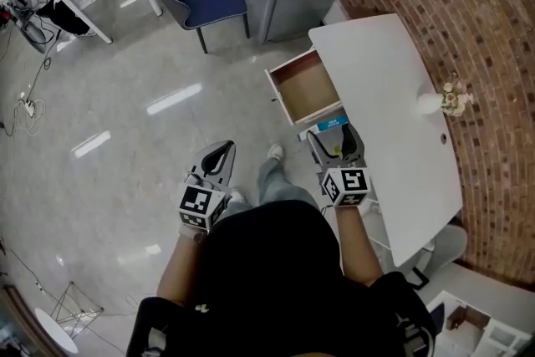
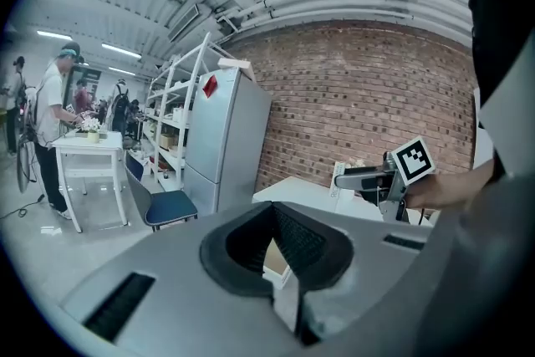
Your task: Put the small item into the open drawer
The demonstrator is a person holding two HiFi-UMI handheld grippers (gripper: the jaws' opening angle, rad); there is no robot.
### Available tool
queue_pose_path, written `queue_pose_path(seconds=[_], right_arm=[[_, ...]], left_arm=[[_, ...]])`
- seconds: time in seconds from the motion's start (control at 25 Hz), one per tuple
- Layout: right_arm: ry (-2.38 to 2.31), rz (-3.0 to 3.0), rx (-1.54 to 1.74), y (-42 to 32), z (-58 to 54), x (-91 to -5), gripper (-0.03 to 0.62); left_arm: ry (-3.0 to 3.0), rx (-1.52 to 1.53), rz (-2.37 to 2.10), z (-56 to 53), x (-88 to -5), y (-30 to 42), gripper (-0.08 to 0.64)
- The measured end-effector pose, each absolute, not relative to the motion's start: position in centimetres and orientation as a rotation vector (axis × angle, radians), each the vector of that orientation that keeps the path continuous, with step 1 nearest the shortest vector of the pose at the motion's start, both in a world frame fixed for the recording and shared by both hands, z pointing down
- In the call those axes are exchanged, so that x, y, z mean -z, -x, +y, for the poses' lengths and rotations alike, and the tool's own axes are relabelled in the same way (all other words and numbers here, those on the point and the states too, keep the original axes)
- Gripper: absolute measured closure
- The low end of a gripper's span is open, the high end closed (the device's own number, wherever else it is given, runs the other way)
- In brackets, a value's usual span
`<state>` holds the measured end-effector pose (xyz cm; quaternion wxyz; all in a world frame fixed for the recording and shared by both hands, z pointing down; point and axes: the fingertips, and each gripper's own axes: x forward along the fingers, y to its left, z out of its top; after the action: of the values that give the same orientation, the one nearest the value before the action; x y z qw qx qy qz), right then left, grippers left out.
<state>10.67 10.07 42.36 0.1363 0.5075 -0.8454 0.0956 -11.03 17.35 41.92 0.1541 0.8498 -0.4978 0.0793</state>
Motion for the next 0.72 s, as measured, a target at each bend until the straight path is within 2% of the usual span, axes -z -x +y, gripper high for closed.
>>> queue_pose_path(seconds=[0.44,0.72], right_arm=[[-1.389,-2.448,-0.333,-13.9,-2.4,-45.2,0.175],[-1.317,-2.447,-0.390,-14.8,-6.8,-47.7,0.175]], left_arm=[[-2.407,-0.283,-1.425,4.9,-42.6,6.8,0.557],[-2.352,-0.304,-1.464,0.9,-43.3,5.2,0.557]])
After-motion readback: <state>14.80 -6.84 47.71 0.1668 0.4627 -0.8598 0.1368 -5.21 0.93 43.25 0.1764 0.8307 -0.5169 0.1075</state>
